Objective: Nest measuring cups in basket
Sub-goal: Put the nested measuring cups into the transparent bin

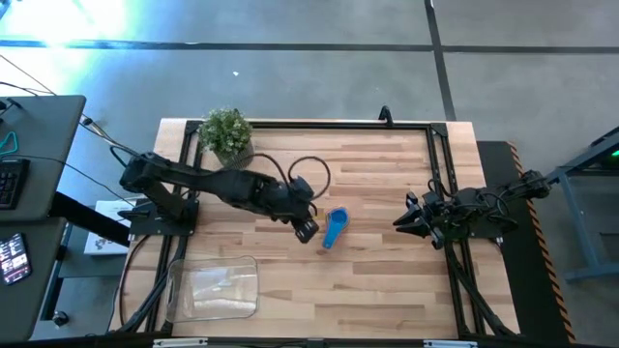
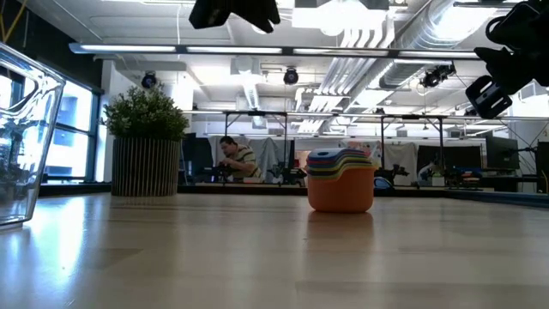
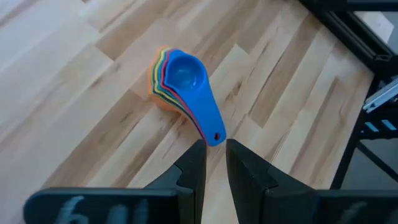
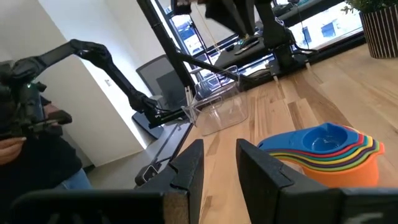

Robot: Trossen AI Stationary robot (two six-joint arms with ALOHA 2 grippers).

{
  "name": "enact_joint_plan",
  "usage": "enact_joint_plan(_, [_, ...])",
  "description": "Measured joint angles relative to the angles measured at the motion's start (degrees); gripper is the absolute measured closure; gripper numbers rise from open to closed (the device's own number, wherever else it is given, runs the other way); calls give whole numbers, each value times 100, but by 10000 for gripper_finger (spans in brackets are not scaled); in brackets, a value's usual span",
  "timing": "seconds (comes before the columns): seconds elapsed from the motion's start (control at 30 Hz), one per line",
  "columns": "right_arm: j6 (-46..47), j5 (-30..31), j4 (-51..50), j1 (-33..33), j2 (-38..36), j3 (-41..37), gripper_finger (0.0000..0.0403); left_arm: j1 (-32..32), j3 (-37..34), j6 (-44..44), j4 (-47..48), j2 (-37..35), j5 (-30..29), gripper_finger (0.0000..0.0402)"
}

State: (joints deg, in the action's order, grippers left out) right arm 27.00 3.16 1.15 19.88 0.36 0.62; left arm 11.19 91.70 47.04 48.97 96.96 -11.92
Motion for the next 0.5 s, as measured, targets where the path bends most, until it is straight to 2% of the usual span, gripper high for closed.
enact_joint_plan(0.37, [0, 1, 0, 0, 2, 0, 316, 67, -2, 90, -677, 735, -17, 348])
enact_joint_plan(0.5, [0, 2, 0, 0, 2, 0, 316, 43, -2, 511, -955, 975, -19, 348])
